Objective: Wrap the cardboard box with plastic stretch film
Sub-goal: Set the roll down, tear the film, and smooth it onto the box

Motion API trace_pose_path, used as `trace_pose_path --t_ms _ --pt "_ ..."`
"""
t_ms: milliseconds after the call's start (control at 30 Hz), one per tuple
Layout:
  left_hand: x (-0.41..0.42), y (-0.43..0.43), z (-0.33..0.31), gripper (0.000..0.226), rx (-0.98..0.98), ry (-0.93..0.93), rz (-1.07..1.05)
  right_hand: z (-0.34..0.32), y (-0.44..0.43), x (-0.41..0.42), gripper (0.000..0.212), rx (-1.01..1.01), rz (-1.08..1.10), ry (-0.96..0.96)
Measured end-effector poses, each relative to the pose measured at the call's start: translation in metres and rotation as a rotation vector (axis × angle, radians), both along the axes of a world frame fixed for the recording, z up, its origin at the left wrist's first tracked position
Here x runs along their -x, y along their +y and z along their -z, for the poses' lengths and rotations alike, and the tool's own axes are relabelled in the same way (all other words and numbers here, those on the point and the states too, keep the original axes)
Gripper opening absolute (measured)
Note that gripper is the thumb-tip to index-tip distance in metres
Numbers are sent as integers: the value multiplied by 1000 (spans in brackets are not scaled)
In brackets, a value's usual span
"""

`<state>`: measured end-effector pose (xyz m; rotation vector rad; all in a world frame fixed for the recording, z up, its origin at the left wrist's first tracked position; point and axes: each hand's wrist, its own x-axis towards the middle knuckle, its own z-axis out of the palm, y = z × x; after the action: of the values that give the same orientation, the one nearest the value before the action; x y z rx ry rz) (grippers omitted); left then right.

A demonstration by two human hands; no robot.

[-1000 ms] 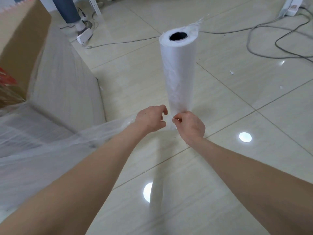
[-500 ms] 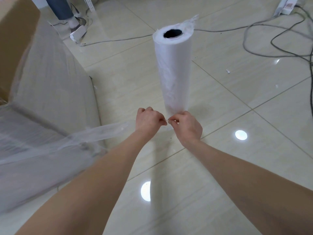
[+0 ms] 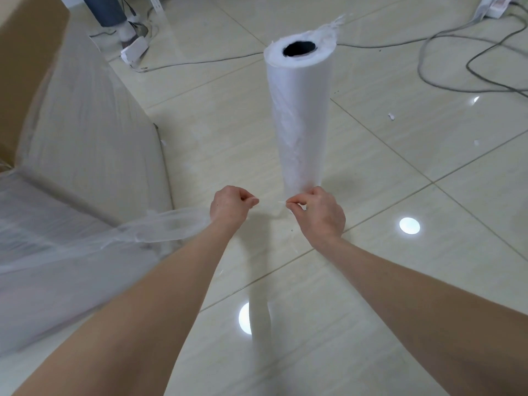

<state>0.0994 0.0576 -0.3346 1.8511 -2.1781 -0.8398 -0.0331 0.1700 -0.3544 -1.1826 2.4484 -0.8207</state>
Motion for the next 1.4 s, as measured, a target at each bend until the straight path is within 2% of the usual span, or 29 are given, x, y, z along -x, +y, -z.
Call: trace_pose_path --t_ms 300,400,500,633,700,867,967,1400 --pt "5 6 7 9 23 -27 15 9 10 6 9 46 47 -47" --pt "2 7 8 8 52 -88 61 7 11 4 9 53 -29 7" --pt "-2 7 7 12 130 -213 229 5 12 0 11 36 -130 107" --pt "0 19 7 15 133 -185 546 7 17 8 12 0 -129 165" --pt "2 24 8 15 120 -146 590 4 15 10 10 7 -112 136" --pt "-9 11 4 15 92 4 370 4 13 9 8 39 -60 9" --pt "-14 6 5 15 52 12 302 5 12 7 9 61 -43 -63" --pt "-13 -1 11 14 -1 -19 87 7 8 -3 12 84 -66 -129"
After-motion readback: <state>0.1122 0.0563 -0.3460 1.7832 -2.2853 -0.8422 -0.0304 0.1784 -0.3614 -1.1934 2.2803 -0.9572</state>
